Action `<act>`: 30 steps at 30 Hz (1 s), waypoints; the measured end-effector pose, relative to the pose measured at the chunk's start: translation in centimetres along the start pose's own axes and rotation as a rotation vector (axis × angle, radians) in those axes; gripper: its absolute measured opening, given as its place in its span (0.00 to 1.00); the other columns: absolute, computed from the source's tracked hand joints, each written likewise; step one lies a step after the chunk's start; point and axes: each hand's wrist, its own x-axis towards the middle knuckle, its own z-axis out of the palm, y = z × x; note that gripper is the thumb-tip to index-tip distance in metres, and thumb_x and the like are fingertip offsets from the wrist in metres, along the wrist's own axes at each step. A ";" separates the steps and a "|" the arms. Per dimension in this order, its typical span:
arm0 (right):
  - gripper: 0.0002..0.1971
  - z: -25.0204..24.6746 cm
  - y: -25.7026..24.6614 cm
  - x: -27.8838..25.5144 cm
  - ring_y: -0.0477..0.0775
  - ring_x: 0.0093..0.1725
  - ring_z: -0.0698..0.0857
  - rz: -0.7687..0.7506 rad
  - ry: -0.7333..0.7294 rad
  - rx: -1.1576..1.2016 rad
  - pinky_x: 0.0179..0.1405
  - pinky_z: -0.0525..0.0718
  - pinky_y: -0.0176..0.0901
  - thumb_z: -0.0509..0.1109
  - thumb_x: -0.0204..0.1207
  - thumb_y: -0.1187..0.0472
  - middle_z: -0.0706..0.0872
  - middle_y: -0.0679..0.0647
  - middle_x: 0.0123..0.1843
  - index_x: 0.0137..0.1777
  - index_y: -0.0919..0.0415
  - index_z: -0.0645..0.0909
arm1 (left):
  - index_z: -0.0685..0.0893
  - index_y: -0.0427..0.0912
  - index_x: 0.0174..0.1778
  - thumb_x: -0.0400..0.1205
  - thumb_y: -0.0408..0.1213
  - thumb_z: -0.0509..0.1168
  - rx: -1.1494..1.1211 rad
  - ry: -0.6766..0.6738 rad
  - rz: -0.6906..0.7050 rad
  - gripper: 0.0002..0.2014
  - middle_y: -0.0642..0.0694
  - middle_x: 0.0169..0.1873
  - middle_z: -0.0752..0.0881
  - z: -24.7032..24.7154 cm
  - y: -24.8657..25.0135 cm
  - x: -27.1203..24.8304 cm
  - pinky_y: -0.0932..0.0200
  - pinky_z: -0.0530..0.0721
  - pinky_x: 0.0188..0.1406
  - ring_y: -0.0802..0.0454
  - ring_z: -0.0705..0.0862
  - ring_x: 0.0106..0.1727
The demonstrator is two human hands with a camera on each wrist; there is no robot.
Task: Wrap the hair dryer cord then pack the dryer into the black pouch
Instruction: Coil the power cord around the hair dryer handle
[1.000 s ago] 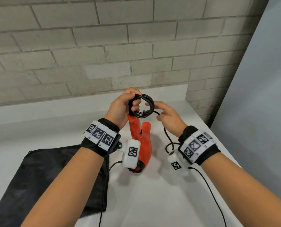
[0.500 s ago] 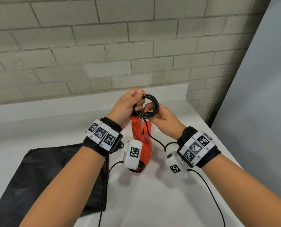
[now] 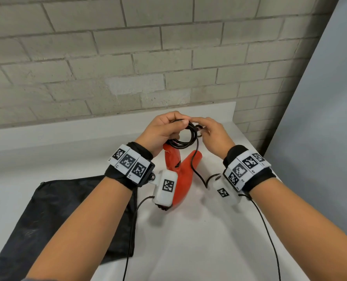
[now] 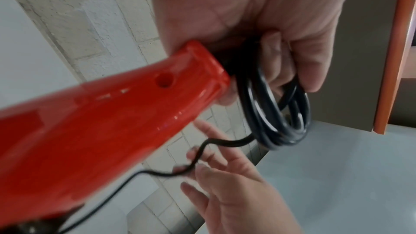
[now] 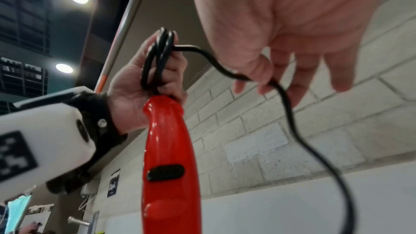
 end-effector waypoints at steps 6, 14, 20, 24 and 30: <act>0.12 -0.7 -0.8 -1.7 0.39 0.58 0.79 -0.169 -0.270 0.173 0.65 0.72 0.31 0.57 0.80 0.68 0.83 0.51 0.57 0.57 0.60 0.81 | 0.78 0.43 0.42 0.80 0.29 0.59 -0.023 0.033 0.018 0.06 0.59 0.14 0.76 -0.8 -0.1 0.3 0.70 0.65 0.26 0.65 0.68 0.16; 0.12 -1.2 -1.8 0.5 0.50 0.25 0.74 -0.040 0.040 0.206 0.36 0.74 0.44 0.55 0.81 0.69 0.74 0.50 0.23 0.41 0.61 0.79 | 0.80 0.43 0.51 0.71 0.32 0.56 -0.057 -0.117 -0.004 0.14 0.59 0.19 0.76 -1.4 -0.4 0.9 0.68 0.66 0.28 0.64 0.67 0.21; 0.14 -2.1 -2.5 1.3 0.36 0.35 0.76 -0.086 0.079 0.086 0.39 0.74 0.23 0.55 0.78 0.73 0.78 0.45 0.35 0.52 0.63 0.82 | 0.71 0.41 0.66 0.76 0.32 0.59 -0.119 -0.250 0.015 0.21 0.58 0.28 0.79 -2.1 -1.0 0.8 0.72 0.72 0.36 0.62 0.72 0.29; 0.14 -2.8 -2.2 0.8 0.23 0.36 0.76 -0.179 -0.098 -0.058 0.40 0.71 0.18 0.61 0.79 0.71 0.77 0.41 0.42 0.60 0.61 0.82 | 0.74 0.42 0.60 0.68 0.51 0.71 -0.175 -0.200 0.029 0.28 0.58 0.30 0.82 -2.3 -1.5 0.7 0.73 0.75 0.38 0.64 0.75 0.30; 0.10 -2.7 -2.2 0.8 0.20 0.32 0.75 -0.158 -0.051 -0.106 0.35 0.69 0.16 0.63 0.79 0.67 0.78 0.41 0.39 0.53 0.64 0.85 | 0.77 0.42 0.55 0.66 0.53 0.73 -0.174 -0.217 0.044 0.26 0.57 0.29 0.82 -2.4 -1.7 0.7 0.72 0.76 0.37 0.63 0.75 0.30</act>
